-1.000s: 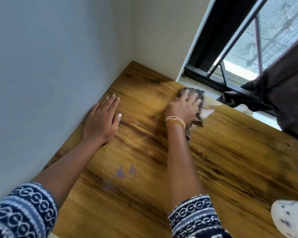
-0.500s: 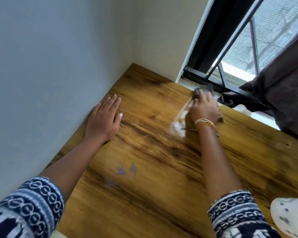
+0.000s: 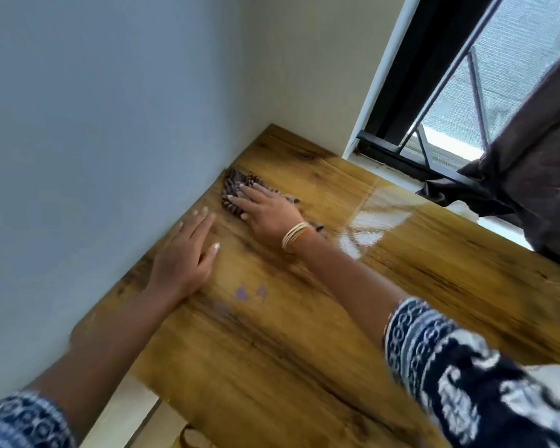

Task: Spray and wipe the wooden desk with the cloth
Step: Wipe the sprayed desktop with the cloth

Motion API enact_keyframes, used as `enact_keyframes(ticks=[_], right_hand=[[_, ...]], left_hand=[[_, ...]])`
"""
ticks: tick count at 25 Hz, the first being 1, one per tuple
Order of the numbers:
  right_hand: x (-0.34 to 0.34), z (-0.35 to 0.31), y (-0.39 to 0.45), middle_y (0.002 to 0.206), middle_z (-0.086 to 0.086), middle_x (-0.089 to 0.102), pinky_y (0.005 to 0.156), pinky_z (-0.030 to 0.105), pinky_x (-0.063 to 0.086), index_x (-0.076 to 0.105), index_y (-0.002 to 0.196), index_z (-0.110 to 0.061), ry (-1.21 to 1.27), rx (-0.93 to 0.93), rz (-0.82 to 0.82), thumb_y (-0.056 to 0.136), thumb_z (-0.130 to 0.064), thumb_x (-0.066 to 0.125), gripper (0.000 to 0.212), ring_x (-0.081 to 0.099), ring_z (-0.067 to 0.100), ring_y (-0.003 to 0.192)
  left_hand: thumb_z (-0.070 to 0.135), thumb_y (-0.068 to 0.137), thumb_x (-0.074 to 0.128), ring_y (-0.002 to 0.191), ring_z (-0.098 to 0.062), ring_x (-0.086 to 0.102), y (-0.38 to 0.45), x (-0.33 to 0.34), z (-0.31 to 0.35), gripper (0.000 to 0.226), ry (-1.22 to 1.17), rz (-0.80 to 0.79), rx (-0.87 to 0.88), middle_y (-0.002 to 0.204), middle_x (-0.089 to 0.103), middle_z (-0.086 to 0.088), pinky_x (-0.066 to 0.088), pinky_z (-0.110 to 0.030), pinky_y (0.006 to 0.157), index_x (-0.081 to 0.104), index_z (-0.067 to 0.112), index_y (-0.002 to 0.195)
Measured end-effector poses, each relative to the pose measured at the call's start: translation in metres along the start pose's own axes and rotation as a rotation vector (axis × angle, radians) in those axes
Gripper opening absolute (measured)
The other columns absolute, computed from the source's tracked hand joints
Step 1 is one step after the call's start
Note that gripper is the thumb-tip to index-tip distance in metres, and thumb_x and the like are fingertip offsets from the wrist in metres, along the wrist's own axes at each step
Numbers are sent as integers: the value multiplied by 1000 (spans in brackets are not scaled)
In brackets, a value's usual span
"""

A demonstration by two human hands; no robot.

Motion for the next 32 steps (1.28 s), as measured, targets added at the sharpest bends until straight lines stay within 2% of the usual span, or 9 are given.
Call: enact_keyframes(ticks=[6, 8, 14, 16, 21, 23, 28, 30, 32], right_hand=[[-26, 131, 9, 162, 6, 21, 121, 45, 17, 27, 153, -31, 110, 604, 109, 102, -35, 32, 52, 18, 31, 148], [-25, 92, 14, 162, 7, 19, 122, 42, 11, 23, 155, -27, 54, 492, 94, 103, -31, 31, 52, 14, 30, 149], [13, -64, -14, 157, 1, 33, 120, 42, 19, 36, 149, -31, 32, -481, -105, 100, -35, 43, 50, 26, 23, 146], [-3, -16, 20, 157, -5, 33, 119, 36, 18, 36, 148, -35, 30, -341, -69, 99, -33, 45, 50, 26, 17, 146], [-35, 115, 75, 164, 4, 13, 122, 41, 10, 20, 155, -30, 77, 417, -20, 103, -37, 30, 54, 11, 28, 150], [-27, 67, 67, 163, 5, 15, 122, 45, 13, 21, 155, -31, 43, 310, -13, 103, -35, 32, 53, 13, 30, 149], [15, -62, -9, 158, 2, 32, 119, 42, 17, 32, 151, -33, 19, -455, -120, 101, -36, 41, 50, 25, 25, 146], [-6, -18, 12, 156, -5, 35, 119, 40, 21, 36, 147, -41, 58, -353, -59, 99, -38, 42, 49, 29, 18, 145], [-29, 57, 42, 158, -7, 31, 119, 41, 24, 33, 148, -43, 88, 45, 22, 98, -38, 40, 50, 27, 18, 146]], left_hand=[[40, 96, 30, 147, -20, 26, -57, -3, -15, 63, 27, 7, -73, 158, 31, -6, 18, -37, 119, 33, 11, 152], [36, 97, 31, 147, -19, 27, -55, 0, -18, 60, 18, 21, -88, 158, 32, -5, 16, -35, 119, 34, 13, 151], [39, 96, 29, 146, -17, 28, -54, 2, -22, 61, 38, 33, -100, 158, 33, -3, 18, -35, 119, 38, 10, 149], [38, 96, 30, 147, -15, 26, -55, 2, -24, 60, 32, 36, -106, 159, 31, 0, 16, -33, 119, 35, 15, 151], [36, 98, 31, 147, -11, 23, -55, 2, -23, 57, 12, 38, -140, 160, 28, 5, 13, -30, 119, 31, 21, 153], [36, 98, 30, 147, -12, 24, -56, 0, -22, 58, 8, 36, -140, 160, 28, 4, 15, -32, 120, 31, 21, 153], [40, 96, 29, 146, -15, 28, -54, 0, -21, 60, 21, 47, -133, 158, 33, 0, 17, -33, 119, 38, 14, 150], [38, 97, 30, 147, -13, 25, -53, 0, -21, 59, 14, 40, -132, 159, 30, 3, 15, -32, 120, 34, 18, 152], [37, 98, 31, 148, -10, 22, -54, 1, -22, 58, 6, 29, -136, 160, 27, 6, 13, -30, 120, 31, 21, 153]])
Point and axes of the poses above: each hand's wrist, its own y-axis towards the middle knuckle, its own x-axis out of the palm, z = x × y, the point moved 5 cm from there along y, towards the middle knuckle
